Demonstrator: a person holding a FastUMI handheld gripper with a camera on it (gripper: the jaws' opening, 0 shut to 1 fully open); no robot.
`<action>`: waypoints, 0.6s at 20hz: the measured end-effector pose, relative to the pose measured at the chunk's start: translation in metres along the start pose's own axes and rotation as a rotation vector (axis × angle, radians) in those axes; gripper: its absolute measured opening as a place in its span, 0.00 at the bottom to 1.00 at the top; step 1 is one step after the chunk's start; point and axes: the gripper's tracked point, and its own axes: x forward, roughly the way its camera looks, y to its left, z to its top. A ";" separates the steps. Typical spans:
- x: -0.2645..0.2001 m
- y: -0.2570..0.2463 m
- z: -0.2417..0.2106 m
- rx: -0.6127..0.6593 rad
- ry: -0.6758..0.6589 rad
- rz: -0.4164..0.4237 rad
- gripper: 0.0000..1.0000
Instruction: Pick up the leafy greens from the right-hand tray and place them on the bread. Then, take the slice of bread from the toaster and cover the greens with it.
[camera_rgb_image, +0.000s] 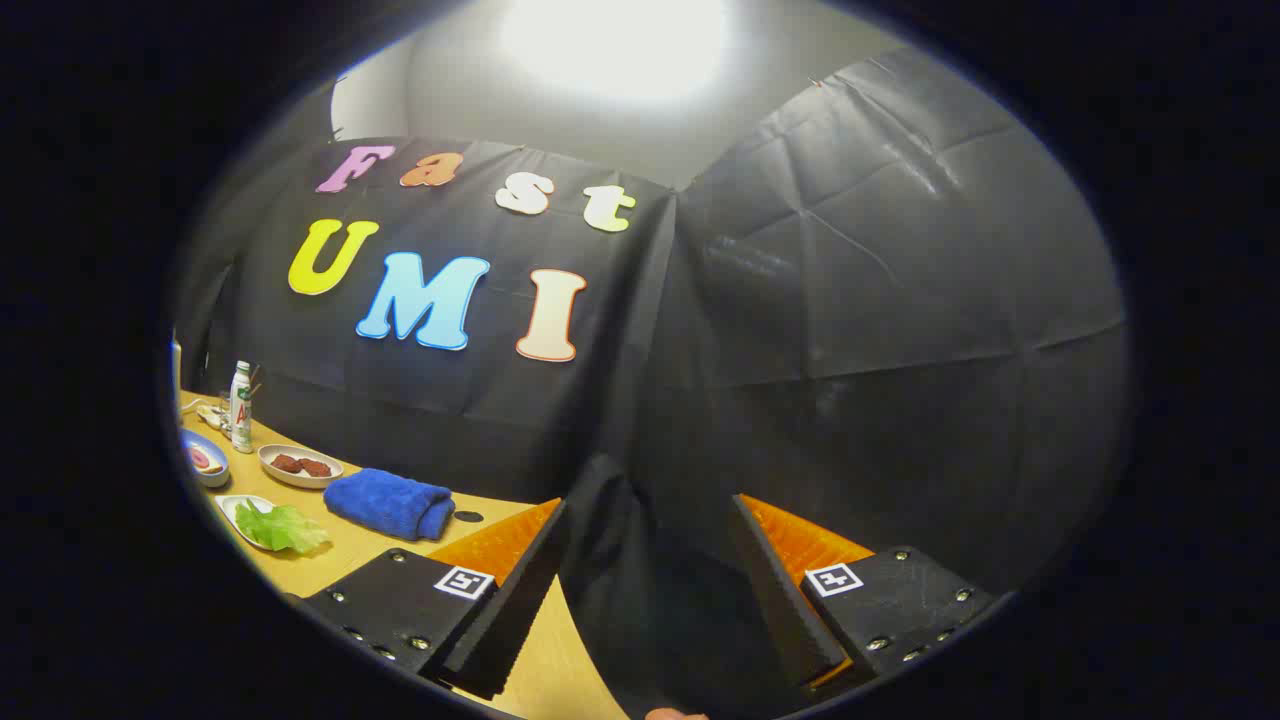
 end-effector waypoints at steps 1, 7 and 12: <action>-0.013 0.015 0.010 -0.005 -0.006 0.019 0.97; -0.064 0.124 0.061 0.107 -0.015 0.181 0.98; -0.072 0.213 0.094 0.134 -0.040 0.293 0.98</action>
